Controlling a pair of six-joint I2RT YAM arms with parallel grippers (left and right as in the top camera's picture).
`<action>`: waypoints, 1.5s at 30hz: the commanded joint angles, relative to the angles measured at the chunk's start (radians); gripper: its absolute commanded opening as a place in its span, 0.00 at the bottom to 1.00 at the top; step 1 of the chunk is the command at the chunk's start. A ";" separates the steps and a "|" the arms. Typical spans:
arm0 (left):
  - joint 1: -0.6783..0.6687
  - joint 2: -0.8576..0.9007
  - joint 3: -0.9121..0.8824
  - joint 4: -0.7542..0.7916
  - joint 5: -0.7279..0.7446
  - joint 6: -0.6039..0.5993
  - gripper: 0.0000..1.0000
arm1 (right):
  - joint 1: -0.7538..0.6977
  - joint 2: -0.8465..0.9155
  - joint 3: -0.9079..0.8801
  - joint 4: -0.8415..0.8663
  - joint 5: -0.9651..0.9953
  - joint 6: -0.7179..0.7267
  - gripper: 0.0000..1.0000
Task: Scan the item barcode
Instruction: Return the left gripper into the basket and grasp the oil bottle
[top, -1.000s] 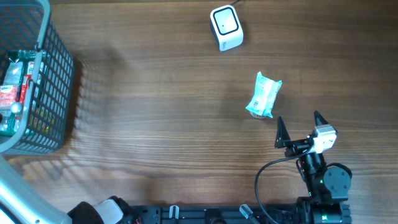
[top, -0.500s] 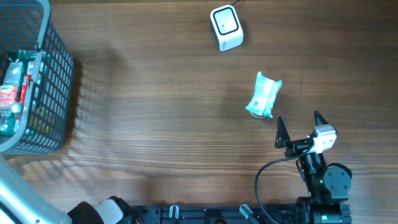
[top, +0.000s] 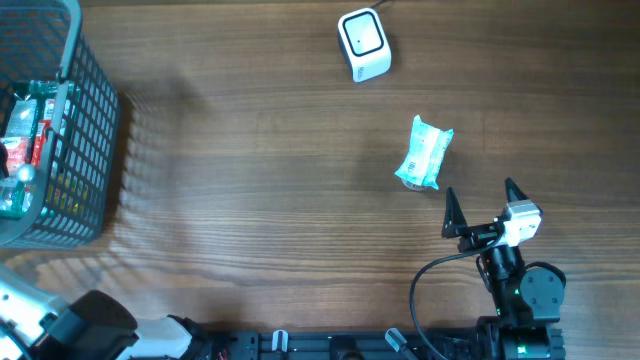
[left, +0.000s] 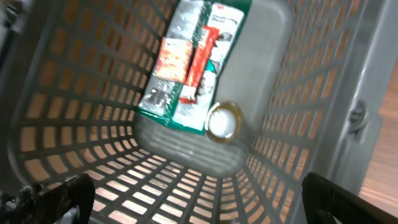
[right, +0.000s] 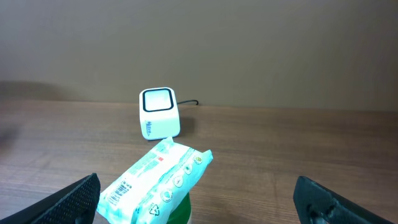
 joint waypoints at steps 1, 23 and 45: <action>0.051 0.074 -0.003 -0.051 0.111 0.158 0.97 | -0.002 -0.005 -0.001 0.003 0.005 -0.002 1.00; 0.070 0.224 -0.344 0.221 0.198 0.287 0.93 | -0.002 -0.005 -0.001 0.003 0.005 -0.002 1.00; 0.063 0.225 -0.465 0.343 0.280 0.280 0.69 | -0.002 -0.005 -0.001 0.004 0.005 -0.002 1.00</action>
